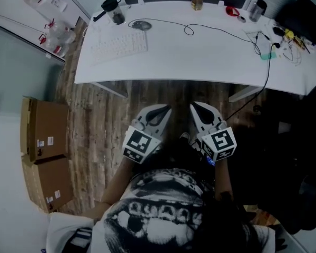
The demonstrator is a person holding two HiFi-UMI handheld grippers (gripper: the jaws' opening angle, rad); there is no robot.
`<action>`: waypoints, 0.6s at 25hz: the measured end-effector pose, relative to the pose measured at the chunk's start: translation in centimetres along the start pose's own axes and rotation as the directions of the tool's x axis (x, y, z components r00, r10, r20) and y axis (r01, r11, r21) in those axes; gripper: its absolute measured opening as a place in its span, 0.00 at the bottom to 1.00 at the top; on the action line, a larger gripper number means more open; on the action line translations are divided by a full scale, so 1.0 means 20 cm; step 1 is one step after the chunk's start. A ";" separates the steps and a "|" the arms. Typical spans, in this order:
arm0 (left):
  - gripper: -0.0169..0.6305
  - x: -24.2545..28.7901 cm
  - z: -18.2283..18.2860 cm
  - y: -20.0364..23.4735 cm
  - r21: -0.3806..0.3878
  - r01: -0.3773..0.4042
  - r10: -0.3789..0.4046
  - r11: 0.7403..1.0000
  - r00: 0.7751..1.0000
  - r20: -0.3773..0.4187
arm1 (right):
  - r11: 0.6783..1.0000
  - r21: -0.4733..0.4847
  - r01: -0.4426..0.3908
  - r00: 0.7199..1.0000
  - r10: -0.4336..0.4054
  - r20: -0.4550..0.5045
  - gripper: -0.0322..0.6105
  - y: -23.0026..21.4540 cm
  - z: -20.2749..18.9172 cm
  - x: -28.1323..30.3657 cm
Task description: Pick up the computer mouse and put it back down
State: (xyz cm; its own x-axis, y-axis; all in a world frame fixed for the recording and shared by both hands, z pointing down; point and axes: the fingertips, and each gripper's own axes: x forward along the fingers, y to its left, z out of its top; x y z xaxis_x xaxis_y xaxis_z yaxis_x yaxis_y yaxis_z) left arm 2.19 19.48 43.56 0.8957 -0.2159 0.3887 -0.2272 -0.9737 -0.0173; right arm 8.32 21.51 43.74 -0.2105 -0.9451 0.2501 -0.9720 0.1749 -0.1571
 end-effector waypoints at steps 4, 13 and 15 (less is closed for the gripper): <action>0.04 -0.15 -0.07 0.02 0.009 0.013 -0.013 1.000 1.000 0.008 | 1.000 -0.013 0.018 1.000 -0.018 0.002 0.04 0.15 0.00 0.02; 0.04 -0.42 -0.16 0.01 0.029 0.033 -0.033 0.999 0.999 0.021 | 0.998 -0.016 0.065 0.998 -0.065 0.010 0.04 0.39 -0.02 -0.01; 0.04 -0.46 -0.17 0.00 0.033 0.034 -0.035 0.999 0.999 0.028 | 0.997 -0.016 0.074 0.997 -0.074 0.012 0.04 0.41 -0.03 -0.02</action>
State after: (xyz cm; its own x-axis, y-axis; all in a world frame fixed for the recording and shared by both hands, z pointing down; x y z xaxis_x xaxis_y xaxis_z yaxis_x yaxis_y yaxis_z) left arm -7.28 21.74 43.14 0.9137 -0.1835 0.3627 -0.1837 -0.9824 -0.0343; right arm 0.34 23.43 42.96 -0.1371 -0.9585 0.2498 -0.9864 0.1090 -0.1230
